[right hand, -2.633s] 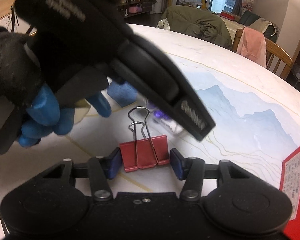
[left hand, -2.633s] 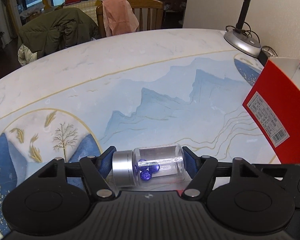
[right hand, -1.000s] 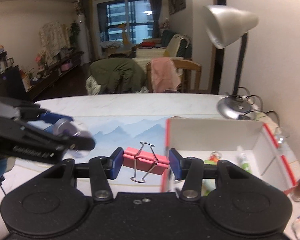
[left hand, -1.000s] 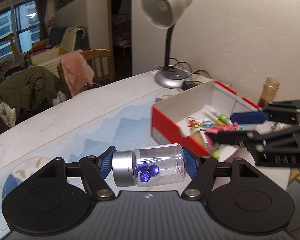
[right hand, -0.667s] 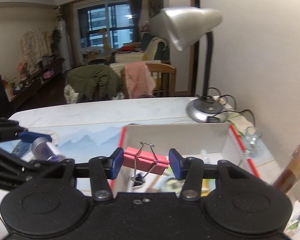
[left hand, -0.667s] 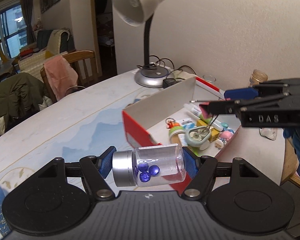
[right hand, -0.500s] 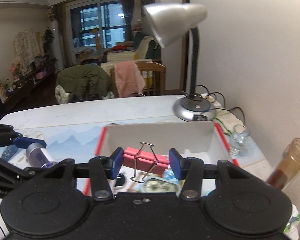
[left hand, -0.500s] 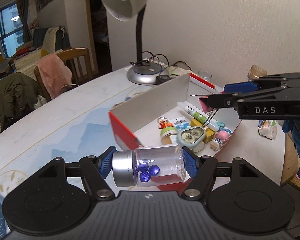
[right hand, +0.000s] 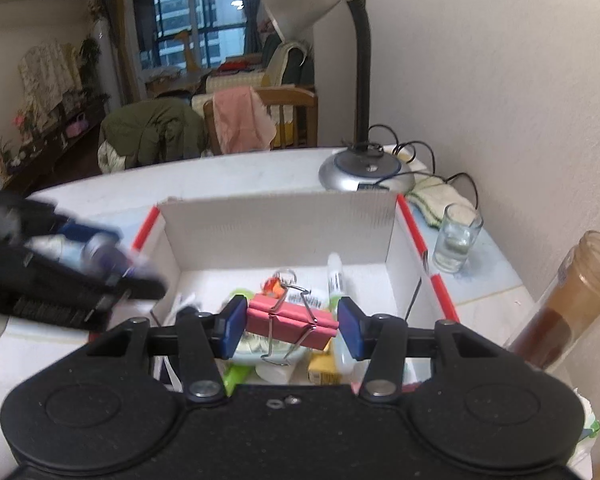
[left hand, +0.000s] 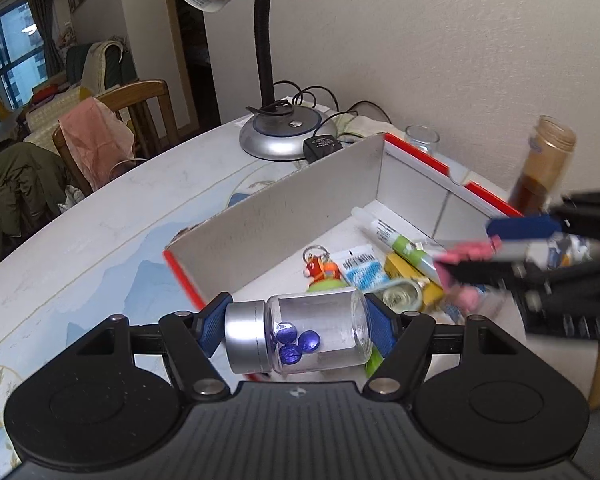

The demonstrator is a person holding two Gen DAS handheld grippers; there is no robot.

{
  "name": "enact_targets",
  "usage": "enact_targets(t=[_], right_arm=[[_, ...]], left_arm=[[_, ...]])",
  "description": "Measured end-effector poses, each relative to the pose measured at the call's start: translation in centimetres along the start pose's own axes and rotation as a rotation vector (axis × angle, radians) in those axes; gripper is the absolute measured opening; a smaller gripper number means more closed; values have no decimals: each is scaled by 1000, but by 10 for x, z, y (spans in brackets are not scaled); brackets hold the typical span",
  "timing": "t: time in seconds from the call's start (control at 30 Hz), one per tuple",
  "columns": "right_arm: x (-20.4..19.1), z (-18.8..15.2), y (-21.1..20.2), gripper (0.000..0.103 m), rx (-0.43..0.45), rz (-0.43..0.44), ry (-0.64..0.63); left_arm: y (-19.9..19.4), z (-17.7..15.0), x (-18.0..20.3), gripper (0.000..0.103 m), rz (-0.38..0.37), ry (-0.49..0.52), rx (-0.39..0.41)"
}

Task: Organize rigid objects
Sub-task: 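Carry the marble jar and pink binder clip over the red shoebox, then lower both items into the box and open both tools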

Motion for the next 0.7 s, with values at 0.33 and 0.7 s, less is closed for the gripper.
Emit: enact_targets(t=[0.33, 0.7], right_arm=[[5, -11, 15, 48, -57, 13, -80], [0, -23, 26, 49, -102, 44, -140]], left_arm=[[61, 24, 3, 70, 32, -11, -73], [105, 29, -4, 70, 59, -40, -151]])
Point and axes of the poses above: each gripper's, at about its wrist camera, not at the fingertips, and y roughly the way its jaws point, x to its right, z to its top, the point moved 2 cm from there along y, roughly the way its jaws point, and after that the axes turned 12 degrees about y, right-handed, at the moved point
